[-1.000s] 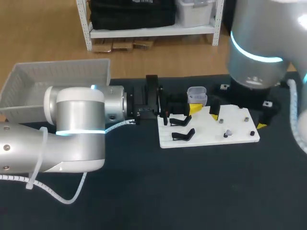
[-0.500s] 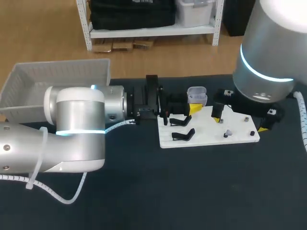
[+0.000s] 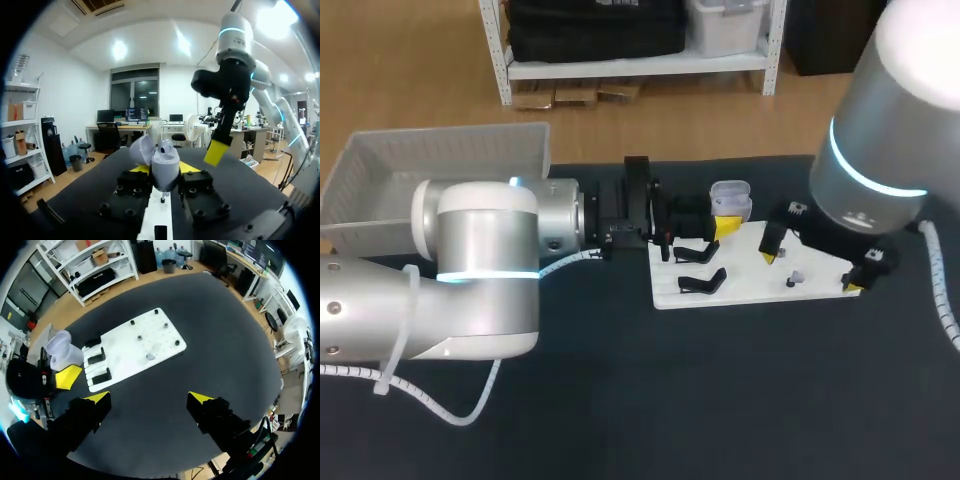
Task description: Pick up each earbud case from the left stands, insert the matching earbuds, close the lid, and place the case in the box.
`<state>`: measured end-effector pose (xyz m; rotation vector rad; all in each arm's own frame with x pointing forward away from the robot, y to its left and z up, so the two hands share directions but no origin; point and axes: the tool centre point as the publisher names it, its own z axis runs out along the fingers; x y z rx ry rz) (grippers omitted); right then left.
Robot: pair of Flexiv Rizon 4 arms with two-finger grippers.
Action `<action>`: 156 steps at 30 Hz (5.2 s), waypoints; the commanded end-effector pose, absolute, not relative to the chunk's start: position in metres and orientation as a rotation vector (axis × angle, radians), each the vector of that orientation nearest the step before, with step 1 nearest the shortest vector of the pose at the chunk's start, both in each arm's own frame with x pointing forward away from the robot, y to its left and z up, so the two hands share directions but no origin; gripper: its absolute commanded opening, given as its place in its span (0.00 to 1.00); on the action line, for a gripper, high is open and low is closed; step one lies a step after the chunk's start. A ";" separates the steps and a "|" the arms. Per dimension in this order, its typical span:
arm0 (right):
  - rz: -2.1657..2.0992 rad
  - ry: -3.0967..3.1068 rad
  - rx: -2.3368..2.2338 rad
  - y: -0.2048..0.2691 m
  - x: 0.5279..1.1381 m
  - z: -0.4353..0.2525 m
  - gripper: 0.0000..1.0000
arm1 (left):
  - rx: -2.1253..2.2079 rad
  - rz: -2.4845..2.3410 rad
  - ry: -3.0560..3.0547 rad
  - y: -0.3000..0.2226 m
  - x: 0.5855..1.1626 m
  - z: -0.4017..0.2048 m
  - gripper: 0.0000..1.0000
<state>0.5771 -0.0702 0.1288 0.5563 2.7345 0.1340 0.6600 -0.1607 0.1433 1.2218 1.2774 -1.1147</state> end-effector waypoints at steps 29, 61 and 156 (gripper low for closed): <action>0.220 2.720 0.429 -0.079 0.638 0.024 0.64 | 1.212 -1.107 1.272 -0.161 0.658 0.142 0.00; 0.206 2.731 0.424 -0.083 0.657 0.022 0.42 | 1.212 -1.107 1.272 -0.161 0.658 0.142 0.00; 0.157 2.812 -0.741 0.001 0.611 0.220 0.00 | 1.212 -1.107 1.272 -0.161 0.658 0.142 0.00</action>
